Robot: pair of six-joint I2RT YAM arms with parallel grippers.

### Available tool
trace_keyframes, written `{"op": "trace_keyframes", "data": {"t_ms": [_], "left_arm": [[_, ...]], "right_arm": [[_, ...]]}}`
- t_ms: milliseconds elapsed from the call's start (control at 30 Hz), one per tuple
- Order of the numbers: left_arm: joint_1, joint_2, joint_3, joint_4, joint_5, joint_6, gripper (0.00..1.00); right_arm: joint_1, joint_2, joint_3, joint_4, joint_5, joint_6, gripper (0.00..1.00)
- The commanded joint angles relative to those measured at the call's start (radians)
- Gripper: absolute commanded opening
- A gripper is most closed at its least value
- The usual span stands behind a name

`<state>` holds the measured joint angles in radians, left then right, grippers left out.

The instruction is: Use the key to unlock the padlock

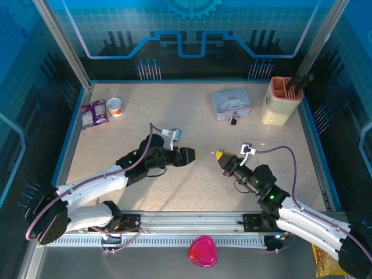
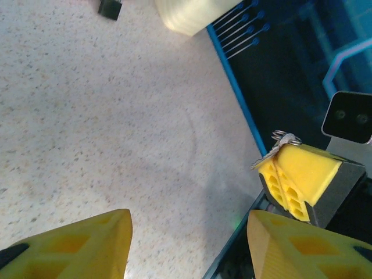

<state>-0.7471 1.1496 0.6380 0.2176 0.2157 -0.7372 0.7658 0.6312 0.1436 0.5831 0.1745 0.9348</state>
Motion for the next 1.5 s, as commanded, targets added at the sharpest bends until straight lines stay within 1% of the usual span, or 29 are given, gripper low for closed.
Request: {"op": "trace_keyframes", "data": {"t_ms": [0, 133, 267, 467, 667, 900, 1233, 1267, 1300, 1367, 1400, 1433, 1467], "left_arm": [[0.006, 0.016, -0.029, 0.275, 0.06, -0.112, 0.53], [-0.005, 0.068, -0.027, 0.365, 0.093, -0.163, 0.49], [-0.041, 0.093, -0.016, 0.414, 0.093, -0.166, 0.49], [-0.046, 0.13, -0.024, 0.527, 0.119, -0.221, 0.47], [-0.05, 0.154, -0.018, 0.562, 0.142, -0.242, 0.38], [-0.054, 0.148, -0.012, 0.563, 0.149, -0.242, 0.27], [-0.058, 0.136, 0.005, 0.515, 0.14, -0.239, 0.09], [-0.06, 0.133, 0.012, 0.49, 0.135, -0.235, 0.06], [-0.059, 0.128, 0.017, 0.464, 0.127, -0.23, 0.04], [-0.057, 0.096, 0.037, 0.344, 0.08, -0.2, 0.0], [-0.057, 0.078, 0.048, 0.282, 0.054, -0.184, 0.0], [-0.054, 0.056, 0.064, 0.2, 0.022, -0.169, 0.0], [-0.05, 0.035, 0.084, 0.12, -0.008, -0.156, 0.0]], "right_arm": [[0.021, 0.042, -0.015, 0.223, 0.075, 0.064, 0.0], [0.054, 0.092, -0.024, 0.347, 0.097, 0.061, 0.0], [0.089, 0.134, -0.02, 0.415, 0.115, 0.055, 0.0], [0.117, 0.165, -0.015, 0.467, 0.115, 0.047, 0.0], [0.136, 0.187, -0.013, 0.504, 0.123, 0.043, 0.0], [0.144, 0.204, -0.007, 0.506, 0.128, 0.044, 0.0], [0.148, 0.214, -0.003, 0.476, 0.132, 0.044, 0.0], [0.147, 0.211, -0.001, 0.458, 0.134, 0.037, 0.03], [0.147, 0.208, 0.004, 0.439, 0.131, 0.02, 0.11], [0.148, 0.187, 0.018, 0.371, 0.121, -0.065, 0.28], [0.148, 0.169, 0.032, 0.318, 0.117, -0.122, 0.33], [0.148, 0.143, 0.05, 0.227, 0.122, -0.187, 0.41], [0.148, 0.115, 0.07, 0.127, 0.129, -0.267, 0.47]]}}
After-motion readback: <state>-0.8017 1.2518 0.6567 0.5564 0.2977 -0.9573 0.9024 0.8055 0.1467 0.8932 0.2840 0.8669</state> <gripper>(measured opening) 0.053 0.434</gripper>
